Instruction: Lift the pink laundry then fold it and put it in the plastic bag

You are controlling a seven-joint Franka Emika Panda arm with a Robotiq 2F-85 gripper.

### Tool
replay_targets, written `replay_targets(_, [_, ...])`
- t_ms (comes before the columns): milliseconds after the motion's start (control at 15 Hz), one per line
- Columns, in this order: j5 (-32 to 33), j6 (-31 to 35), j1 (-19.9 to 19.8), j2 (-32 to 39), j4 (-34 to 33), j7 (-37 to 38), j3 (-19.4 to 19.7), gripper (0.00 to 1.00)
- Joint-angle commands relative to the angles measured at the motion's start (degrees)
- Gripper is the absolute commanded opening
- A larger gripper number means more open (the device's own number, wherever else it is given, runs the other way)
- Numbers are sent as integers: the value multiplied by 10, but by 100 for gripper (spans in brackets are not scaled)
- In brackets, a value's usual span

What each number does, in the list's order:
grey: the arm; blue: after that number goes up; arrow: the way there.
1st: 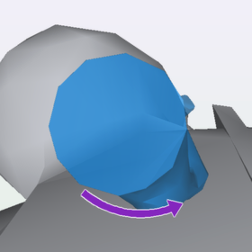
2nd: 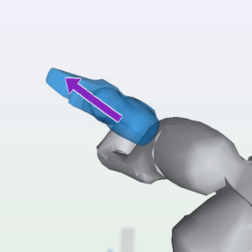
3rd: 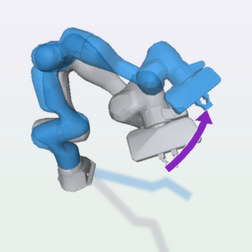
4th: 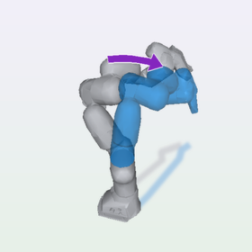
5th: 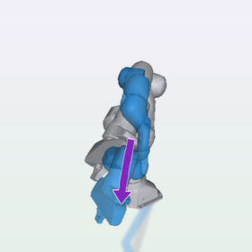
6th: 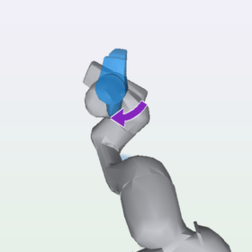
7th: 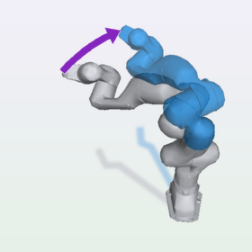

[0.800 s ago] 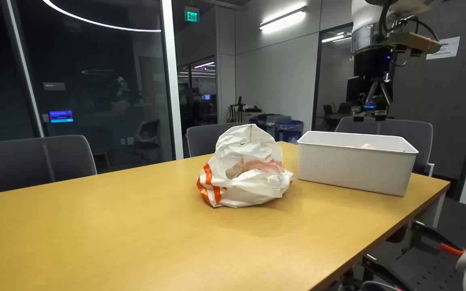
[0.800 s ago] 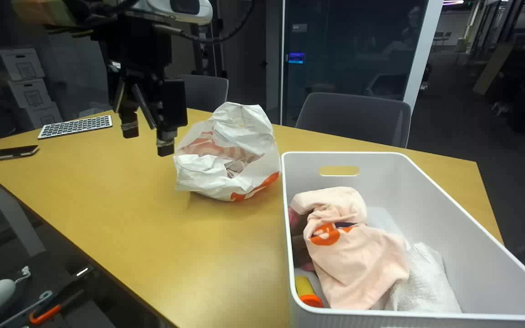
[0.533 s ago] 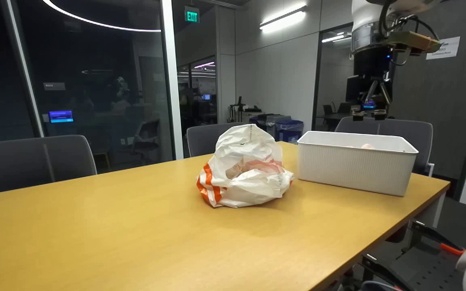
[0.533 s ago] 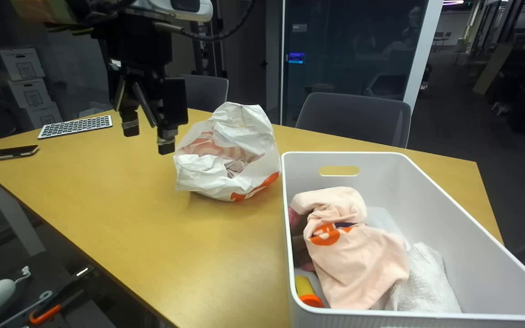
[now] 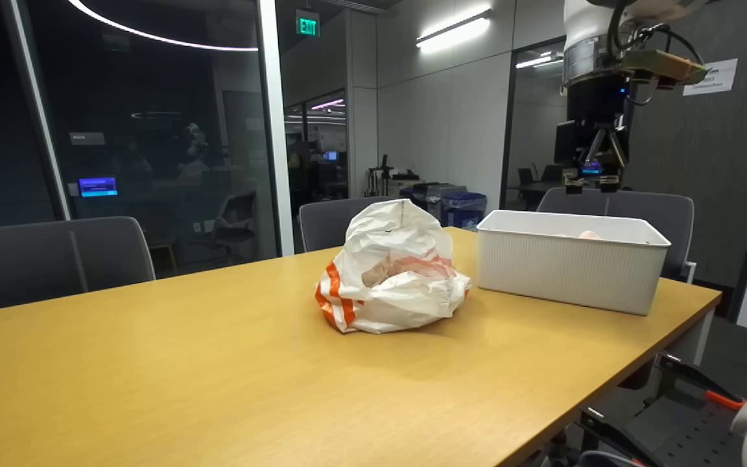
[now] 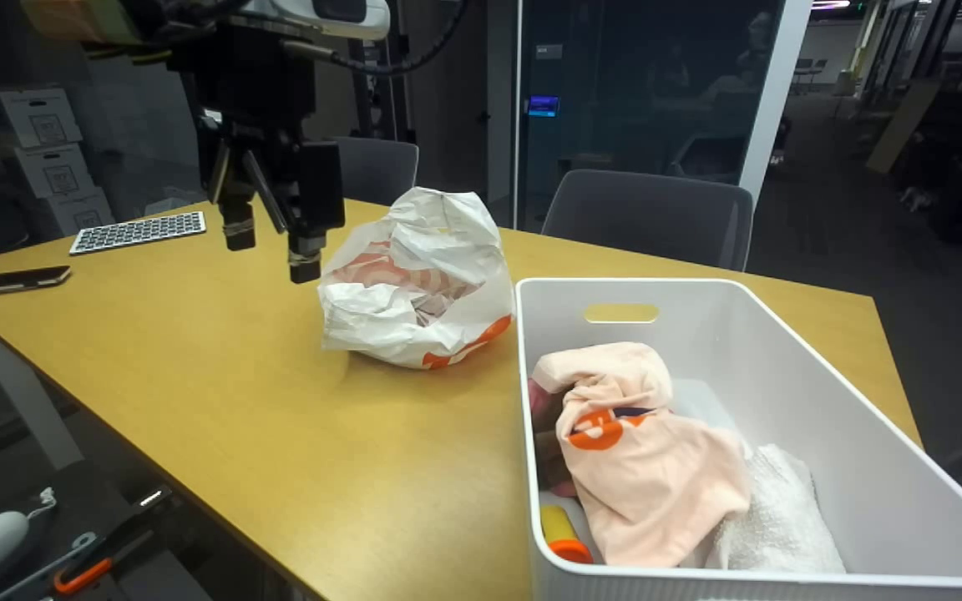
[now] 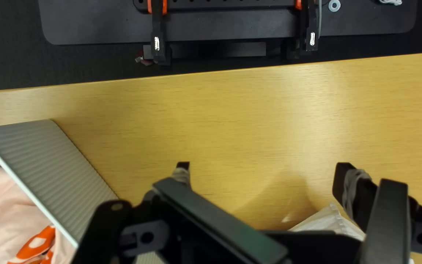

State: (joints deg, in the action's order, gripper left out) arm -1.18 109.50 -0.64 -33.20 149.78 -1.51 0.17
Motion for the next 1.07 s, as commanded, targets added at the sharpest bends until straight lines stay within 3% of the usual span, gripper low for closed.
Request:
replay_targets(0, [1, -1, 2, 0, -1, 1, 2, 100])
replay_targets(133, [5, 8, 0, 8, 0, 1, 2, 100])
replay_targets(533, [57, 175, -52, 128, -33, 16, 27, 100])
replay_targets(800, [118, 265, -103, 230, -105, 43, 55, 100])
replay_targets(1000, [111, 283, -114, 304, -172, 52, 79, 100])
